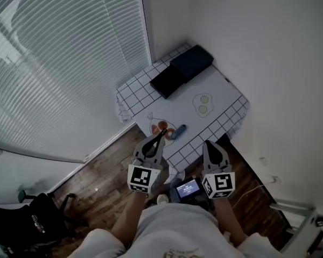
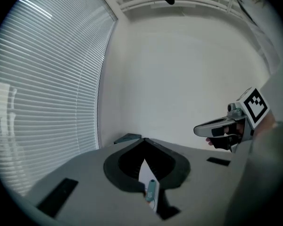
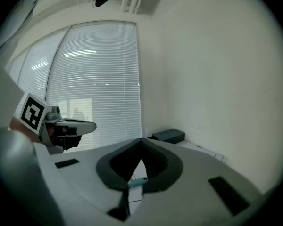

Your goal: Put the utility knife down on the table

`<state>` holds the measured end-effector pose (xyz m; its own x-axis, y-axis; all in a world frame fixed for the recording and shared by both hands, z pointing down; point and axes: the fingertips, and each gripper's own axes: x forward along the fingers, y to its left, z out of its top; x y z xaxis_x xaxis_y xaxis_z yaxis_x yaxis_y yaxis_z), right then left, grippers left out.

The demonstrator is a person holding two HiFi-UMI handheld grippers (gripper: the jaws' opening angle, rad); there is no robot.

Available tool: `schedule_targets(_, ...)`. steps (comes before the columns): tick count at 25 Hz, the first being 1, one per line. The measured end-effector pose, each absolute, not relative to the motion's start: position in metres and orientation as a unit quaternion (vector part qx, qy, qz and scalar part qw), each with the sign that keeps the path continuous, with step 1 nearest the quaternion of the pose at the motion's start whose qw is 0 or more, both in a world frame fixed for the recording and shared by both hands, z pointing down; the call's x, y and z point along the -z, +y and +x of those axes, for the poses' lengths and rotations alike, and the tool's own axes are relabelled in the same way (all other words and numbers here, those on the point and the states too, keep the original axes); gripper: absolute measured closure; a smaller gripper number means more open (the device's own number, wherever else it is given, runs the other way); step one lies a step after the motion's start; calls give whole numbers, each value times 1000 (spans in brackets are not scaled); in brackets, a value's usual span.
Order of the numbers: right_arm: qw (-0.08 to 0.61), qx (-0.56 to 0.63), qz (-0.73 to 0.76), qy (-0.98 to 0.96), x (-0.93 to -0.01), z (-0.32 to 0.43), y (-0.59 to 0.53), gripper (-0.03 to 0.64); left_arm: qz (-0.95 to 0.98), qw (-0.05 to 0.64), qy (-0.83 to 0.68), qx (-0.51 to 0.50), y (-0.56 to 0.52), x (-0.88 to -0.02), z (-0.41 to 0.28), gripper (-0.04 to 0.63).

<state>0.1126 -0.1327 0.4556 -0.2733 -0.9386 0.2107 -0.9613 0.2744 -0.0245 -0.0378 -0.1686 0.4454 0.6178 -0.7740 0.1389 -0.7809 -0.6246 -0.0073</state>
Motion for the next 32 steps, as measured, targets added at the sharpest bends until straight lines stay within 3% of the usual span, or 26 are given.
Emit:
schedule_targets(15, 23, -47, 617, -785, -395, 101, -86, 611, 896, -26, -442, 2, -124, -376, -66, 588)
schedule_targets(32, 2, -43, 629, -776, -381, 95, -71, 611, 899, -29, -437, 13, -110, -366, -74, 588)
